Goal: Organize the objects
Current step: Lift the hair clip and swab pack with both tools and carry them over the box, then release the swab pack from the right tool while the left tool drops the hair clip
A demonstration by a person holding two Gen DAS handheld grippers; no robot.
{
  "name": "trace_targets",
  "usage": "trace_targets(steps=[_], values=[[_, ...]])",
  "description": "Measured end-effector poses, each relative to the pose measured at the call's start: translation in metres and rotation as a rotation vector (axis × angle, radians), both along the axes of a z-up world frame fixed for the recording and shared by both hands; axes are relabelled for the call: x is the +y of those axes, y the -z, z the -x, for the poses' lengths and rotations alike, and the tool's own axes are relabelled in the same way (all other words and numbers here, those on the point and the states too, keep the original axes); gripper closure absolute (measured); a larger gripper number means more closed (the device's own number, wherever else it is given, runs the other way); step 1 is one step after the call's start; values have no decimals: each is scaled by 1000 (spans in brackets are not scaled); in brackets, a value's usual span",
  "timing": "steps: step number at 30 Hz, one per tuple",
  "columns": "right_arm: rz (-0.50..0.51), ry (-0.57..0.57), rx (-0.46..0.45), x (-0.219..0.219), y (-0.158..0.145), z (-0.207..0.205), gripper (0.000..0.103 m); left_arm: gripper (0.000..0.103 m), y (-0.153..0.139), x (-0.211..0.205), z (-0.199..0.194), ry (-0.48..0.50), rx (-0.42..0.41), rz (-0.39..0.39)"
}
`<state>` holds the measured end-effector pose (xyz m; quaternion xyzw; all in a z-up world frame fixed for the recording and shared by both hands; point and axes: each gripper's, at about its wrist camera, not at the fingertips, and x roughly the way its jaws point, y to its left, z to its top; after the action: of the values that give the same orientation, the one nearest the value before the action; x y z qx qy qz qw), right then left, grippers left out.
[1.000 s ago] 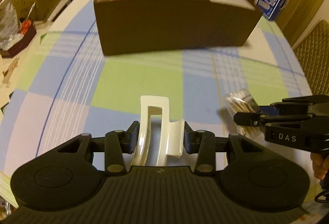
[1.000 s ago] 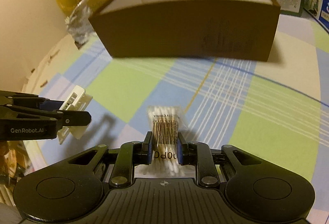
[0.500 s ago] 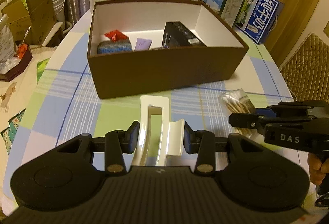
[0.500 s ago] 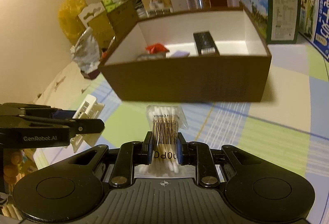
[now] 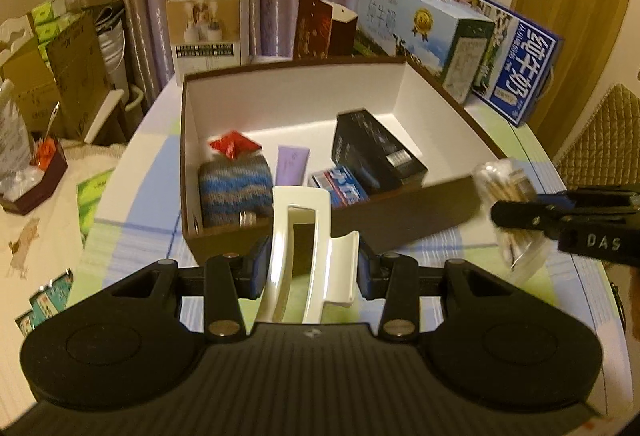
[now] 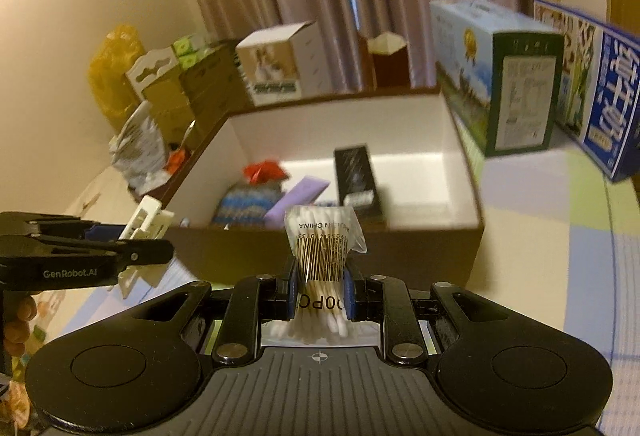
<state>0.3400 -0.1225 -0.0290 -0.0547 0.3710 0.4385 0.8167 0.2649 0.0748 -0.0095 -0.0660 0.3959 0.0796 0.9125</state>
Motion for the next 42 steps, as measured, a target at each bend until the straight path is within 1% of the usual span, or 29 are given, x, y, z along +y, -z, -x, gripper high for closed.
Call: trace_targets(steps=[6,12,19,30,36,42], values=[[-5,30,-43,14,-9,-30,84,66,-4,14,-27,6,-15,-15],[17,62,-71,32,-8,-65,84,66,-4,29,-60,2,-15,-37],[59,97,-81,55,5,-108,84,66,3,46,-101,5,7,-78],[117,95,-77,80,28,-150,84,66,26,67,-156,-2,57,-115],[149,86,-70,93,43,-166,84,66,37,73,-177,-2,78,-116],[177,77,-65,102,56,-178,84,66,49,76,-189,2,98,-111]])
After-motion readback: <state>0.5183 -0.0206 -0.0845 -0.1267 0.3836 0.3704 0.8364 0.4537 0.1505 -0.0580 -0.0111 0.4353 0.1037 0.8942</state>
